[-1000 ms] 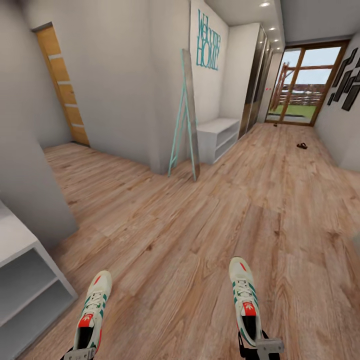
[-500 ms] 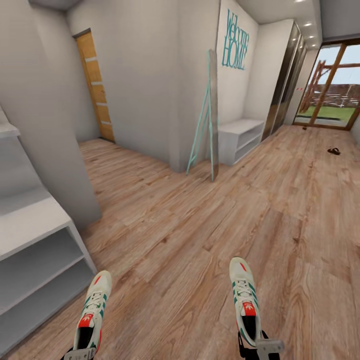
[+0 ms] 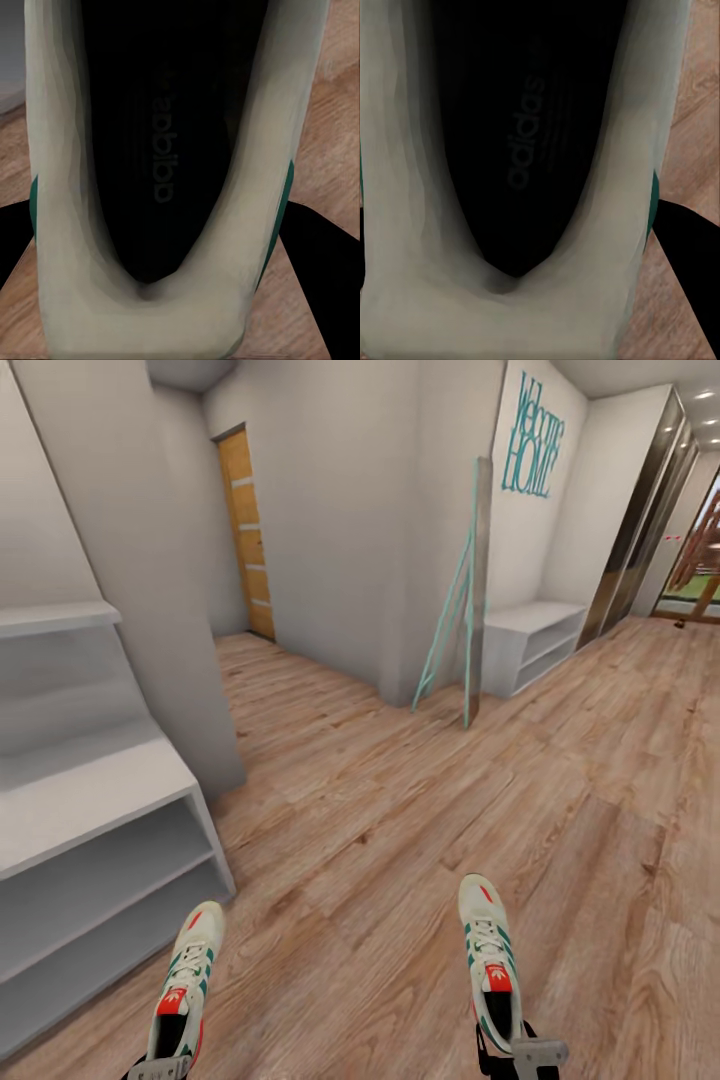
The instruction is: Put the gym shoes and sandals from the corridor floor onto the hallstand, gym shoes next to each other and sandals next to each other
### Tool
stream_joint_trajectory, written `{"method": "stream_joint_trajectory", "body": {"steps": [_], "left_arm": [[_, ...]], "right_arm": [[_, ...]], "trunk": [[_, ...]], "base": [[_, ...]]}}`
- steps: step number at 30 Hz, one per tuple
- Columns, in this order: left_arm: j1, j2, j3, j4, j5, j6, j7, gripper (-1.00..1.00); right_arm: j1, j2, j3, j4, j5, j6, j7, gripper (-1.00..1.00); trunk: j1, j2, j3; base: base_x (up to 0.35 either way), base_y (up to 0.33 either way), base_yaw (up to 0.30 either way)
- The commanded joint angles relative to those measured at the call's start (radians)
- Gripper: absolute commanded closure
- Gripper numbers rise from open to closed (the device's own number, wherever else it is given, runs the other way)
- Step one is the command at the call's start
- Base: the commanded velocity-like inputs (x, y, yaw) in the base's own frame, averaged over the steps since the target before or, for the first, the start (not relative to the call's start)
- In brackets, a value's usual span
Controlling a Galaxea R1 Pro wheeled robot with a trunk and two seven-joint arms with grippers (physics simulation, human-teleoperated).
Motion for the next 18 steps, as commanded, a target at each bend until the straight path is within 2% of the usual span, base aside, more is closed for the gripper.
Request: {"method": "stream_joint_trajectory", "body": {"steps": [1,18], "left_arm": [[-0.001,0.0,0.009,0.001,-0.002,-0.002,-0.008,1.0],[-0.001,0.0,0.009,0.001,-0.002,-0.002,-0.008,1.0]], "right_arm": [[0.0,0.0,0.005,0.0,0.007,0.0,-0.011,1.0],[0.0,0.0,0.005,0.0,0.007,0.0,-0.011,1.0]], "trunk": [[0.0,0.0,-0.001],[0.0,0.0,-0.001]], "base": [[0.0,0.0,0.278],[0.0,0.0,0.278]]}}
